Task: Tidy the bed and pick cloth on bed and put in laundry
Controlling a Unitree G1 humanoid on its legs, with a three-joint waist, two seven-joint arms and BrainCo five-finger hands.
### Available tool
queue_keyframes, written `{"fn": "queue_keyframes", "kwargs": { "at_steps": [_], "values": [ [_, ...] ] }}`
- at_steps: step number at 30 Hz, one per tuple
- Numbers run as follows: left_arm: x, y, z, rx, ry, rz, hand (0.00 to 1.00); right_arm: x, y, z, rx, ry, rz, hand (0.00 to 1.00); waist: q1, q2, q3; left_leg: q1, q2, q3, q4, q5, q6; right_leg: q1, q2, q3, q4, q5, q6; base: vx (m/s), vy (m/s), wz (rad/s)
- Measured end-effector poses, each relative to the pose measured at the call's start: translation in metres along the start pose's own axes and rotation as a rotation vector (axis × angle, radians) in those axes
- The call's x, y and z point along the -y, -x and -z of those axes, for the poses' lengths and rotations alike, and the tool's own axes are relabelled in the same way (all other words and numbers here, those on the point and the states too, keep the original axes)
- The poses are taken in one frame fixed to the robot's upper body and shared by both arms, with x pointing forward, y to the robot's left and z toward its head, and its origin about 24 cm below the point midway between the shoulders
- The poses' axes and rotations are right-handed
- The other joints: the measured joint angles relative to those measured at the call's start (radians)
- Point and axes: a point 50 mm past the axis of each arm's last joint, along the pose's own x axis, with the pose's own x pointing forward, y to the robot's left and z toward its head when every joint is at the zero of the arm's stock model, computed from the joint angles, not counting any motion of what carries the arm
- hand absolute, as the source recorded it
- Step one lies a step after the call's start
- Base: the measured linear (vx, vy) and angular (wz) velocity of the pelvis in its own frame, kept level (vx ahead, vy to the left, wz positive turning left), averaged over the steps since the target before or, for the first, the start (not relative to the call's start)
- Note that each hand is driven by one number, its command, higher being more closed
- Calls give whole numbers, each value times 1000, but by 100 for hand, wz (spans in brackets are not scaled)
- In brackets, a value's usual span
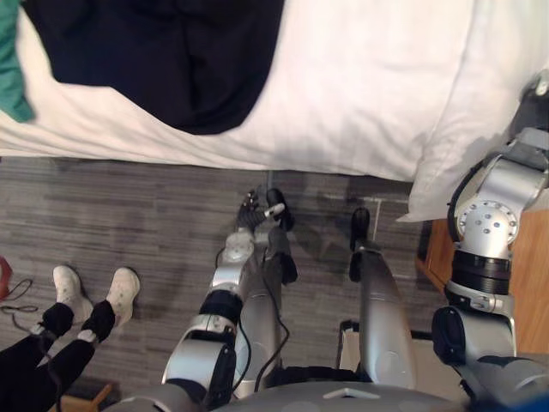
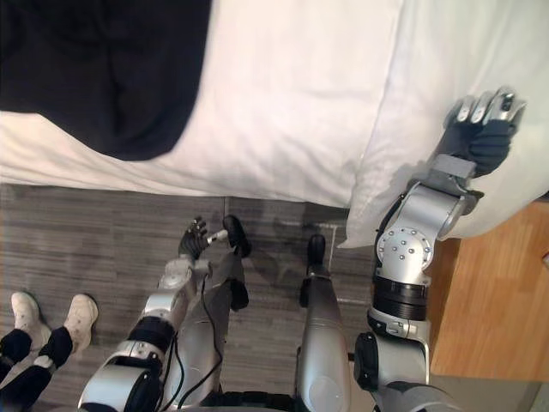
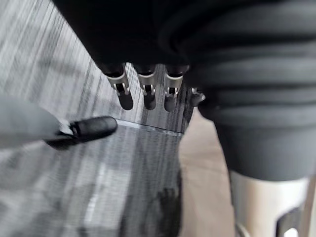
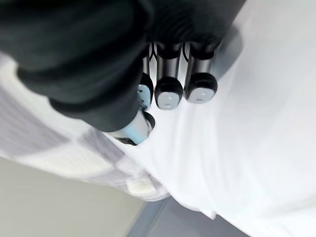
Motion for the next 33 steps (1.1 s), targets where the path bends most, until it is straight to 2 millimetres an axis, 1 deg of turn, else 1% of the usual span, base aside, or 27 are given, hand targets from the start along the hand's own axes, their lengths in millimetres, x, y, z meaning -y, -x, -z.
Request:
{"fn": "queue_keyframes", "kwargs": {
  "at_steps": [1, 2, 4, 7, 9, 10, 12, 13, 14, 15, 16, 17, 18, 19, 20, 21, 22, 24, 25, 26, 27, 28, 29, 30, 31, 32, 33],
  "values": [
    [5, -5, -13, 37, 31, 6, 0, 4, 0, 1, 1, -34, -8, 100, -3, 0, 0, -5, 3, 0, 0, 0, -1, -3, 3, -1, -2, 1, -1, 0, 0, 0],
    [7, -7, -19, 59, 42, 10, 0, 6, -1, 1, 1, -47, -22, 100, -4, 0, 0, -7, 5, 0, 0, 0, -1, -4, 6, -1, -4, 2, -2, 0, 0, 0],
    [12, -12, -41, 130, 88, 17, 0, 14, 1, 2, 17, -124, -68, 100, -6, -1, 0, -9, 12, 3, -4, -4, -7, -4, 13, -1, -14, 6, -8, 4, -14, -6],
    [10, -15, -51, 156, 136, 1, 0, 21, 4, 3, 27, -186, -125, 100, -9, -7, -1, -8, 22, 22, -18, -1, -10, -4, 26, 7, -45, 24, -11, 31, -18, -17],
    [7, -14, -47, 139, 164, -13, 0, 28, 9, 5, 24, -180, -148, 100, -14, -15, -2, -3, 23, 41, -18, 0, -8, -1, 30, 23, -60, 33, -9, 59, -25, -24],
    [5, -13, -44, 130, 168, -28, 0, 34, 14, 5, 16, -172, -143, 100, -14, -27, 0, 10, 23, 55, -18, 2, -5, 6, 30, 33, -65, 36, -8, 87, -35, -27],
    [-3, -10, -32, 96, 174, -64, 0, 62, 29, 2, -2, -144, -81, 100, -34, -38, -2, 46, 24, 80, -18, 0, -7, 51, 32, 39, -92, 41, -6, 72, -35, -15],
    [-8, -9, -24, 73, 173, -83, 0, 88, 41, -2, -4, -118, 24, 100, -39, -47, -5, 71, 24, 88, -19, -7, -15, 77, 32, 45, -102, 41, -6, 56, -52, -15],
    [-12, -6, -15, 47, 175, -105, 0, 125, 59, -11, -16, -68, 185, 100, -38, -54, -6, 107, 24, 109, -19, -15, -21, 110, 33, 55, -114, 42, -5, 43, -46, -21],
    [-13, -5, -11, 36, 179, -112, 0, 145, 72, -16, -23, -41, 278, 100, -38, -54, -6, 123, 24, 114, -19, -22, -23, 124, 33, 57, -117, 41, -5, 36, -49, -34],
    [-19, -2, -4, 14, 199, -133, 0, 178, 101, -26, -27, -2, 465, 100, -38, -54, -6, 157, 23, 133, -19, -37, -23, 149, 35, 65, -122, 40, -6, 41, -33, -43],
    [-25, 1, 3, -9, 215, -151, 0, 199, 130, -36, -34, 33, 599, 0, -41, -53, -6, 189, 20, 154, -24, -44, -30, 169, 37, 85, -124, 39, -6, 69, -36, -46],
    [-28, 2, 7, -22, 215, -161, 0, 206, 141, -41, -46, 47, 651, 0, -43, -53, -6, 207, 18, 163, -28, -46, -32, 180, 37, 92, -125, 38, -5, 73, -23, -39],
    [-32, 4, 14, -53, 221, -173, 0, 214, 159, -50, -61, 77, 717, 0, -59, -52, -7, 241, 17, 170, -29, -52, -33, 208, 38, 102, -125, 34, -5, 73, -26, -24],
    [-36, 5, 21, -89, 236, -184, 0, 220, 173, -62, -83, 140, 768, 0, -64, -48, -9, 275, 17, 176, -29, -59, -32, 239, 38, 104, -125, 28, -4, 53, -30, -16],
    [-36, 6, 26, -109, 241, -188, 0, 222, 178, -68, -97, 178, 786, 0, -65, -48, -10, 294, 18, 178, -29, -64, -31, 256, 38, 104, -125, 24, -4, 46, -31, -5],
    [-38, 10, 37, -150, 248, -199, 0, 227, 189, -76, -135, 261, 831, 0, -67, -50, -25, 323, 18, 183, -29, -77, -36, 285, 38, 104, -124, 15, -3, 44, -30, -3],
    [-46, 23, 63, -232, 260, -226, 0, 234, 203, -78, -271, 423, 875, 0, -66, -55, -85, 342, 22, 190, -29, -92, -39, 304, 38, 105, -125, 4, -4, 70, -39, -1],
    [-51, 34, 82, -291, 262, -250, 0, 238, 215, -78, -377, 527, 887, 0, -61, -57, -118, 366, 23, 190, -29, -101, -38, 330, 35, 101, -124, -5, -4, 126, -58, 8],
    [-53, 40, 91, -316, 263, -265, 0, 239, 222, -76, -444, 587, 889, 0, -59, -58, -131, 382, 22, 190, -28, -105, -38, 349, 32, 94, -121, -12, -4, 175, -68, 33],
    [-58, 52, 106, -362, 264, -289, 0, 242, 238, -74, -594, 731, 873, 0, -61, -60, -149, 409, 23, 190, -14, -119, -36, 392, 20, 67, -116, -31, -6, 185, -67, 74],
    [-63, 60, 116, -395, 254, -308, 0, 243, 256, -73, -744, 867, 854, 0, -63, -66, -164, 413, 40, 211, 54, -164, -22, 437, 0, 23, -104, -52, -7, 182, -78, 117],
    [-66, 66, 122, -411, 243, -318, 0, 245, 273, -74, -867, 966, 830, 0, -61, -69, -167, 410, 71, 236, 151, -206, -16, 482, -19, -26, -84, -76, -5, 125, -70, 116],
    [-70, 70, 126, -422, 232, -327, 0, 245, 283, -76, -937, 1014, 817, 0, -57, -73, -169, 406, 85, 226, 217, -235, -18, 507, -30, -52, -61, -95, -2, 88, -40, 93],
    [-78, 81, 135, -448, 204, -350, 0, 246, 296, -76, -1023, 1056, 800, 0, -45, -80, -183, 405, 96, 205, 293, -286, -18, 535, -45, -71, -26, -125, 5, 71, 6, 58],
    [-87, 95, 146, -484, 173, -371, 0, 245, 306, -77, -1073, 1066, 792, 0, -43, -89, -208, 410, 95, 188, 333, -321, -20, 555, -58, -77, 2, -150, 11, 92, 25, 43],
    [-93, 104, 152, -501, 146, -387, 0, 244, 313, -77, -1107, 1075, 786, 0, -44, -94, -223, 421, 89, 177, 338, -331, -21, 565, -68, -83, 16, -156, 15, 107, 38, 33]
  ]
}}
